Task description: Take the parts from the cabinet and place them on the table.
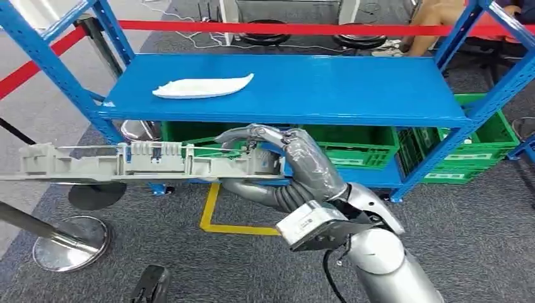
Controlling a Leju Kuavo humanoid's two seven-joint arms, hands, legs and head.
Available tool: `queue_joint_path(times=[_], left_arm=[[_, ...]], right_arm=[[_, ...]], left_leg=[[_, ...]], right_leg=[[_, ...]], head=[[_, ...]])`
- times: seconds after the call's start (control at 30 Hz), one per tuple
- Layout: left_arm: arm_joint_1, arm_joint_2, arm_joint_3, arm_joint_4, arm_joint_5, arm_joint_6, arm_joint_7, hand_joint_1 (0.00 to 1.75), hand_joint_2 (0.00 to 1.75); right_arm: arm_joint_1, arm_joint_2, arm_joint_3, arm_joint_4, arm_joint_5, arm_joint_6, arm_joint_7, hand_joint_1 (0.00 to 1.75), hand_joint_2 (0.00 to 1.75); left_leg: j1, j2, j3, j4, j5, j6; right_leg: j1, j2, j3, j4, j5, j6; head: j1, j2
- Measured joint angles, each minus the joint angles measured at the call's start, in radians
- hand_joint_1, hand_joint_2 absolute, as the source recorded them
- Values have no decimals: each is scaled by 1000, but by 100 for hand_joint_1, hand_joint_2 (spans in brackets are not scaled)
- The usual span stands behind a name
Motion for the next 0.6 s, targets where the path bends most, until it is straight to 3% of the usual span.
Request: queue_joint_path(times=[0.03, 0.07, 0.13, 0.17, 0.2, 0.23, 0.27, 0.33, 0.37, 0.4, 0.43, 0.5, 0.53, 0.57, 0.6], left_arm=[[3, -2, -3, 0, 3, 0, 2, 0, 0], [3, -1, -5, 0, 5, 1, 5, 0, 0], [2, -1, -11, 0, 6, 2, 5, 0, 0], [2, -2, -14, 0, 7, 2, 5, 0, 0], [4, -2, -16, 0, 11, 2, 5, 0, 0], [6, -2, -18, 0, 13, 3, 5, 0, 0], [7, -2, -19, 0, 14, 4, 5, 0, 0], [7, -1, -20, 0, 18, 6, 5, 0, 0], [7, -1, -20, 0, 18, 6, 5, 0, 0], [7, -1, -20, 0, 21, 6, 5, 0, 0], [7, -1, -20, 0, 23, 7, 4, 0, 0], [9, -1, -20, 0, 23, 9, 4, 0, 0], [10, 0, -21, 0, 23, 10, 4, 0, 0], [10, 3, -21, 0, 24, 10, 4, 0, 0], [10, 3, -21, 0, 24, 10, 4, 0, 0]], right_arm=[[-1, -3, 0, 3, 3, -1, -1, 175, 175], [-1, -6, 0, 4, 5, -3, -1, 175, 175], [-2, -10, 2, 6, 8, -5, 0, 175, 175], [-2, -11, 3, 6, 11, -7, -1, 175, 175], [-1, -12, 3, 6, 14, -11, -1, 175, 175], [-1, -14, 3, 8, 18, -15, 0, 175, 175], [-1, -16, 3, 9, 19, -15, 0, 175, 175], [-1, -18, 3, 13, 22, -15, 0, 175, 175], [-1, -18, 3, 14, 23, -15, 0, 175, 175], [-2, -18, 4, 14, 23, -15, 0, 175, 175], [-3, -18, 4, 15, 23, -16, -1, 175, 175], [-2, -20, 3, 19, 23, -17, -1, 175, 175], [-1, -21, 3, 21, 23, -17, -1, 175, 175], [-1, -21, 4, 23, 23, -17, 0, 175, 175], [-2, -21, 4, 24, 23, -17, -1, 175, 175]], left_leg=[[5, 3, -8, -3, 13, 13], [5, 6, -18, -3, 23, 22], [3, 6, -44, -3, 45, 31], [1, 6, -58, -2, 57, 33], [0, 6, -73, -2, 68, 33], [-1, 6, -87, -1, 80, 32], [-2, 7, -101, -1, 90, 30], [-1, 6, -124, -1, 110, 25], [0, 6, -130, -1, 117, 21], [-3, 6, -139, 0, 125, 13], [1, 7, -142, -1, 138, 7], [5, 7, -144, -11, 156, -3], [1, 5, -146, -16, 164, -11], [3, 4, -155, -9, 139, -13], [2, 4, -170, 35, 87, -16]], right_leg=[[-2, 1, -5, 1, 1, 6], [-4, 0, -20, 21, -42, 11], [-4, 0, -60, 159, -162, 18], [-4, 1, -82, 244, -206, 19], [-4, 1, -95, 314, -229, 20], [-4, 1, -89, 340, -219, 19], [-3, 1, -60, 321, -187, 17], [-2, 1, 52, 174, -127, 10], [-2, 2, 115, 80, -133, 5], [4, 5, 164, 9, -162, 2], [6, 5, 169, -13, -170, -4], [11, 8, 156, -7, -157, -10], [7, 5, 151, -18, -142, -19], [1, 1, 148, -23, -131, -30], [-1, 0, 138, -25, -121, -40]], head=[[-1, 0], [2, 0], [3, 0], [3, 0], [4, 0], [3, 0], [4, 0], [3, 0], [4, 0], [3, 0], [2, 0], [3, 0], [3, 0], [3, 0], [-3, 0]])
